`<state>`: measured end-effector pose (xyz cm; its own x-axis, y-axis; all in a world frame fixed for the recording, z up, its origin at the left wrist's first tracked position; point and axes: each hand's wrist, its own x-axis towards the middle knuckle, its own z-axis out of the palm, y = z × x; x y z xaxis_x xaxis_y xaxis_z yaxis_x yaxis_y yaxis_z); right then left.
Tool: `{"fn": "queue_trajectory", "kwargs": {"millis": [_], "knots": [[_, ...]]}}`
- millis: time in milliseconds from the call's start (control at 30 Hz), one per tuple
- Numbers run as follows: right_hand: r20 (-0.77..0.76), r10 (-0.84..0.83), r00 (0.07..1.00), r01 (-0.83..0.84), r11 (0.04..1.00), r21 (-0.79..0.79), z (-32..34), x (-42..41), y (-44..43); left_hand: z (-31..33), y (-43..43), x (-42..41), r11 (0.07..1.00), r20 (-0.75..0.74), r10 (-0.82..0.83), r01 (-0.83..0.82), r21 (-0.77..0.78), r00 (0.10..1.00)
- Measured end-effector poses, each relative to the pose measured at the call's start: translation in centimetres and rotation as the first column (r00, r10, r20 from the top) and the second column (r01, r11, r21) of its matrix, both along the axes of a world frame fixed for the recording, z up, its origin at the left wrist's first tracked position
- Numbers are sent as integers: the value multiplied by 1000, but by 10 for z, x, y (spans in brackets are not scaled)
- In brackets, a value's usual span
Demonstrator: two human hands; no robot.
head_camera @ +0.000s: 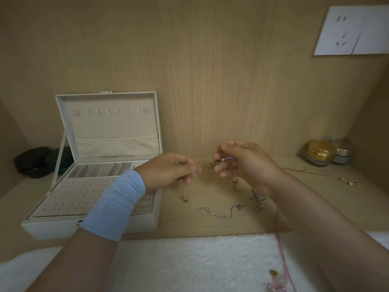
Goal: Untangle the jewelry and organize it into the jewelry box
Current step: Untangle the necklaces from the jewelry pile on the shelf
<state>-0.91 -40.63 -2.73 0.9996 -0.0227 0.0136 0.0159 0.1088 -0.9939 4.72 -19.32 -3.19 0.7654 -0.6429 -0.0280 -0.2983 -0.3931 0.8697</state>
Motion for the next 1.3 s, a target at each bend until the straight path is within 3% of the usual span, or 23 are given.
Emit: {"fn": "queue_trajectory", "kwargs": {"millis": [233,300,367,467,600,733,867,933,1033,1200,1300], "knots": [[-123,-139,983,159,972,174,4,-2,-31,8,-16,0,997,32,-7,5,83,999],[-163,-221,962,235,970,69,7,-7,-44,14,-27,1,995,44,-11,6,98,999],[-181,-318,931,295,945,-141,9,-14,-59,20,-42,2,992,57,-15,8,122,998],[-169,-367,915,281,879,-386,8,-23,-80,30,-70,4,986,50,-48,39,160,998],[-148,-365,919,240,818,-523,8,-33,-102,55,-119,-6,967,72,-127,107,231,989],[-128,-208,970,132,887,-443,15,-41,-112,75,-163,-16,942,102,-200,163,292,974],[-135,70,988,-94,977,-189,23,-49,-129,89,-193,-19,906,229,-250,144,397,941],[-101,66,993,-81,985,-153,25,-54,-144,93,-200,-17,899,271,-258,128,418,927],[-94,-41,995,13,960,-281,23,-60,-169,88,-203,-10,875,297,-283,119,469,912],[-86,-162,983,74,782,-619,16,-75,-212,54,-217,-4,840,315,-306,100,533,899],[-61,-223,973,119,710,-695,4,-77,-231,32,-230,-1,831,285,-321,124,543,903]]}}
